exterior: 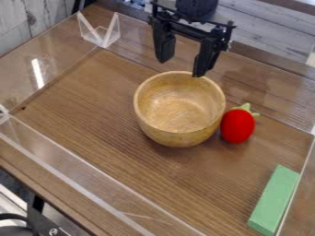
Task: Move the red object to the left side of the table
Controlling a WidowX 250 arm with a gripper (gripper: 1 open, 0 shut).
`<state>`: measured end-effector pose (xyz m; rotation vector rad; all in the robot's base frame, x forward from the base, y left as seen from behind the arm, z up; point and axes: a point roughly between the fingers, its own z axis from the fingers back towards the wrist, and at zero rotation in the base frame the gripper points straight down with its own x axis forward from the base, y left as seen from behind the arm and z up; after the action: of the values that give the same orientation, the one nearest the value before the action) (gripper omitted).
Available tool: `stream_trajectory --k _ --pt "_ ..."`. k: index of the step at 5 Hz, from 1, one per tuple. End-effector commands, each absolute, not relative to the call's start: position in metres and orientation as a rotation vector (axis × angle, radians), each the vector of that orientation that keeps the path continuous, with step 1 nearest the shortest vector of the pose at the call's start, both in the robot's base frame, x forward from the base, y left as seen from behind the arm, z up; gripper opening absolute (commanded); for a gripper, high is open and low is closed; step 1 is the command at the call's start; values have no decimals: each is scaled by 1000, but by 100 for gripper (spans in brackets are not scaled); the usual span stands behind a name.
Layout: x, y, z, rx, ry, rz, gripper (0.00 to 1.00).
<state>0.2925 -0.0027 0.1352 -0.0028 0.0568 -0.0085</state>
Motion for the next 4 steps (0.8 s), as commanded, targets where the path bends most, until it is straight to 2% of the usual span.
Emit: stream_trajectory --k 1,3,4 --pt "290 -9 119 -7 67 -184 100" --pt "287 -63 120 15 9 -684 100" --pt "289 -79 116 42 -28 -790 100"
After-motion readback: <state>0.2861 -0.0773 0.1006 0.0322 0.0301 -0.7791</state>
